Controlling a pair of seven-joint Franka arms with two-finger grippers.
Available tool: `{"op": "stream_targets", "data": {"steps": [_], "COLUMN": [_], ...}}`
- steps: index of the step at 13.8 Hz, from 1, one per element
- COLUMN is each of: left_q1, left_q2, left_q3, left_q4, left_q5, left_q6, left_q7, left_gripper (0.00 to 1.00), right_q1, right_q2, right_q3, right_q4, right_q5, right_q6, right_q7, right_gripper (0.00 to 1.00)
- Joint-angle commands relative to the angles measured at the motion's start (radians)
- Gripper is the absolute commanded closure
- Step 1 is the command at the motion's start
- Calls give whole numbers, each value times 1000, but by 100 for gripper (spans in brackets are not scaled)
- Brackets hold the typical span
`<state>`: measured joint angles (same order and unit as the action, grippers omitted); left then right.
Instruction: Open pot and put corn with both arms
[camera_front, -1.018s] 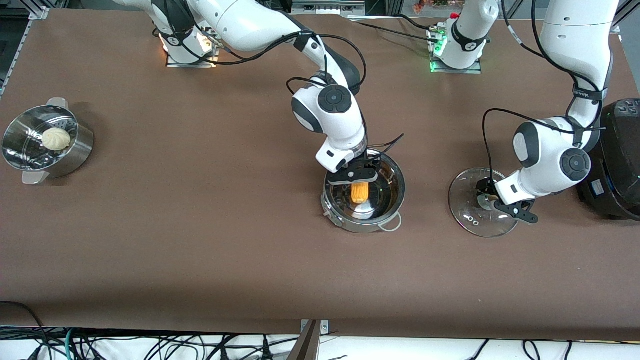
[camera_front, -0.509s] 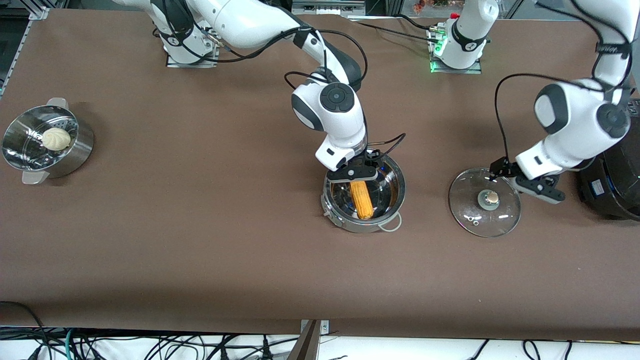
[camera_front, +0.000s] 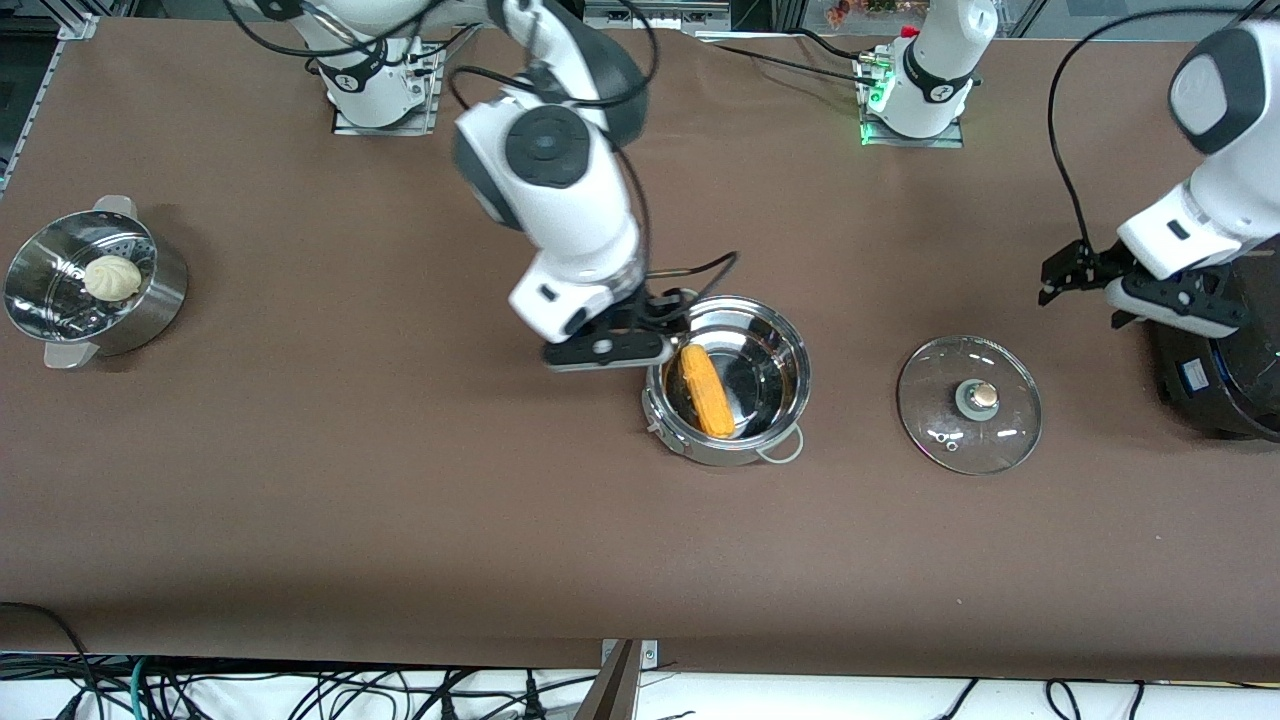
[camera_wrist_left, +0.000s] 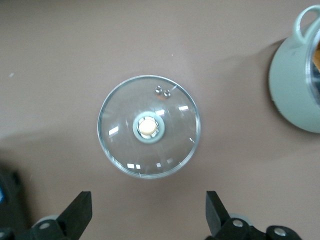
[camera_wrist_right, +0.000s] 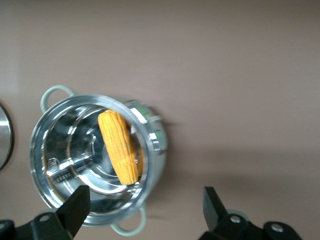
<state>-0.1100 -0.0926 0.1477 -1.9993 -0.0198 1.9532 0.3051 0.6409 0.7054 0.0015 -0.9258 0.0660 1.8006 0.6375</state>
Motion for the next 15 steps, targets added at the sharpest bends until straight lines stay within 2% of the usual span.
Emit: {"op": "stream_targets", "data": {"steps": [1,4,7,9,10,12,15], "left_q1": [13,27,30,32,35,62,73], "left_q2": [22,49,152,165,166,163,159], "left_q3": [-72,-117,-117,-119,-128,-152,-145], "left_q4": [186,359,540,557,559,559,556], "left_q5": [63,89,87,83,81,80,78], "left_q6": [-219,-422,-522,-527,-533,-533,-533], "left_q7": [-144,-259,-377,-425,-426,-428,-428], "left_gripper": [0,0,0,0,0,0,0], "right_q1": [-53,-107,-144,-153,-174,-280,-342], "right_q2": [-89,-139,-173,-173,-173,-176,-176], "right_q3": [5,-81,-219,-334,-374,-408,-409], "right_q4": [-28,-31,-31,-31,-31,-31,-31], "right_q5": [6,15,12,20,53,168,170], "right_q6": [-126,-254,-381,-441,-445,-477,-478], "right_q7": [-44,-163,-362,-491,-545,-578,-559], "right_gripper": [0,0,0,0,0,0,0]}}
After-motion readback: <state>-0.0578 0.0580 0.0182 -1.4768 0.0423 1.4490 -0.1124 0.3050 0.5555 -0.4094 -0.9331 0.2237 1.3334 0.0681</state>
